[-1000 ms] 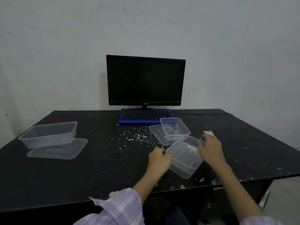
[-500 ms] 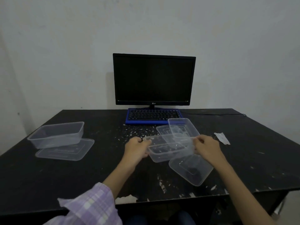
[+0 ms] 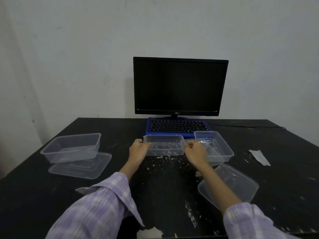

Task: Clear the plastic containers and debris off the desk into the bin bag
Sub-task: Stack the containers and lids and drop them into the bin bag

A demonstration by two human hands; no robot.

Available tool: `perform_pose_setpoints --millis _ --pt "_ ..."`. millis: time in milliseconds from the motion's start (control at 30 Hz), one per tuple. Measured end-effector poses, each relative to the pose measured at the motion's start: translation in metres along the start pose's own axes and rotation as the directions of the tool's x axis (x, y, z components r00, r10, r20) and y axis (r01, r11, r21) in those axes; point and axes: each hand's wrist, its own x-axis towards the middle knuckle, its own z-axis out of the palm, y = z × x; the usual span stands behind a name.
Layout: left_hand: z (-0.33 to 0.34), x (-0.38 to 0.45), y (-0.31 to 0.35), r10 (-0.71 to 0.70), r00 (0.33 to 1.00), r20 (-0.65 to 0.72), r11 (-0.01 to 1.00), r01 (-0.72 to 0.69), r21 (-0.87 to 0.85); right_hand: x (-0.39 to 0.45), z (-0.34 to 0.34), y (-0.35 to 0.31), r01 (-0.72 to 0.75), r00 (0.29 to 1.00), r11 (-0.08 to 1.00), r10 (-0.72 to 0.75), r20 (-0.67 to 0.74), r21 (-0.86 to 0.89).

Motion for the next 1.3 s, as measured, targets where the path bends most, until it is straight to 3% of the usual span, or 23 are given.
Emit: perform_pose_setpoints --millis 200,433,600,767,900,1167,1300 --pt "-0.005 0.01 -0.004 -0.011 1.0 0.013 0.999 0.01 0.04 0.001 0.009 0.009 0.013 0.999 0.998 -0.011 0.03 -0.054" --pt "0.004 -0.018 0.002 0.259 0.943 -0.211 0.962 -0.233 0.14 -0.011 -0.024 0.017 0.081 0.996 0.991 -0.084 -0.016 -0.108" --pt "0.042 -0.06 0.006 0.354 0.931 -0.094 0.924 -0.331 0.193 -0.037 -0.069 0.043 0.032 0.992 0.979 -0.055 -0.112 -0.199" --pt "0.099 -0.087 -0.001 0.275 0.951 0.143 0.911 -0.306 0.278 -0.058 -0.108 0.082 -0.107 0.982 0.935 0.046 -0.184 -0.337" --pt "0.128 -0.091 -0.015 0.233 0.947 0.223 0.888 -0.301 0.349 -0.064 -0.126 0.106 -0.216 0.969 0.86 0.13 -0.211 -0.461" --pt "0.134 -0.084 -0.021 0.26 0.939 0.226 0.882 -0.326 0.342 -0.062 -0.128 0.114 -0.285 0.954 0.904 0.235 -0.188 -0.317" --pt "0.122 -0.087 -0.016 0.246 0.935 0.256 0.912 -0.313 0.267 -0.062 -0.123 0.107 -0.23 0.963 0.956 0.196 -0.187 -0.182"
